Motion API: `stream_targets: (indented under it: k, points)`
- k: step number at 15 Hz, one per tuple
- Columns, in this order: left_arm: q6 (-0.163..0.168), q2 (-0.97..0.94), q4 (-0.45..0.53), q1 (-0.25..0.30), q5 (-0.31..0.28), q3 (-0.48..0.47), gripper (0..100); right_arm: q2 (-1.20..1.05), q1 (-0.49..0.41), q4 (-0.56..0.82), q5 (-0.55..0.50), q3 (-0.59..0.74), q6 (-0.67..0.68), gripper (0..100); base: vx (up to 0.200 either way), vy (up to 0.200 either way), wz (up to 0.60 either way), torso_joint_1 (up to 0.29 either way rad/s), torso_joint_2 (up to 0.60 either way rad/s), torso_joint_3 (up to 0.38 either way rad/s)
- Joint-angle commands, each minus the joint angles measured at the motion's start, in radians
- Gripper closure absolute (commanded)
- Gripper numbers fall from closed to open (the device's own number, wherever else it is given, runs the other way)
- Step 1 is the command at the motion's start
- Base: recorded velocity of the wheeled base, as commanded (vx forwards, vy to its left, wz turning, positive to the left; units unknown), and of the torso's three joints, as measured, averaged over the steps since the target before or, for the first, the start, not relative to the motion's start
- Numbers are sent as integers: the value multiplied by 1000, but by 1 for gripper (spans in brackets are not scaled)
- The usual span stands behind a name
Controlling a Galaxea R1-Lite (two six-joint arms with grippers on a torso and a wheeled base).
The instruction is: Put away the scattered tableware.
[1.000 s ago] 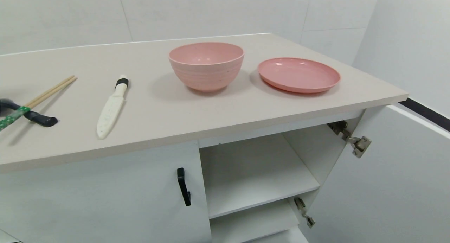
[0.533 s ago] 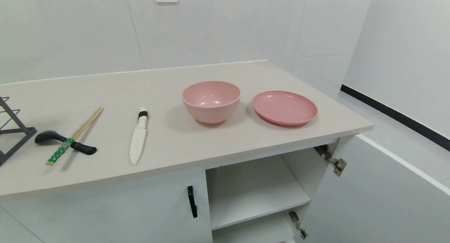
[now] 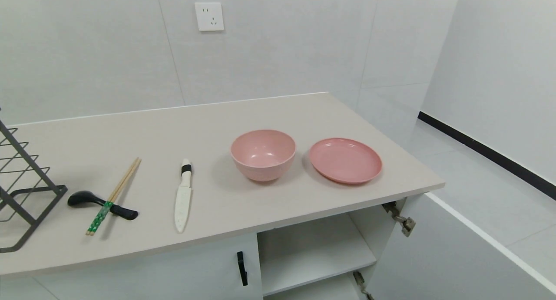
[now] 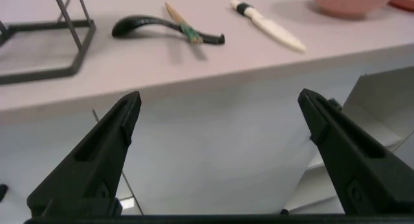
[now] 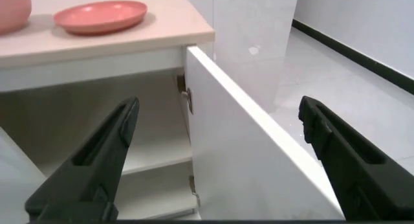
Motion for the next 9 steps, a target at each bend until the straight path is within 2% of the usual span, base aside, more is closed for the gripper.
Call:
stream_targets:
  k: [1, 9]
  points:
    - [0, 1, 0, 0, 0, 0, 0, 1, 0, 0, 1, 0, 0, 0, 0, 0, 0, 295, -505, -232]
    - [0, 1, 0, 0, 0, 0, 0, 1, 0, 0, 1, 0, 0, 0, 0, 0, 0, 284, -533, -257]
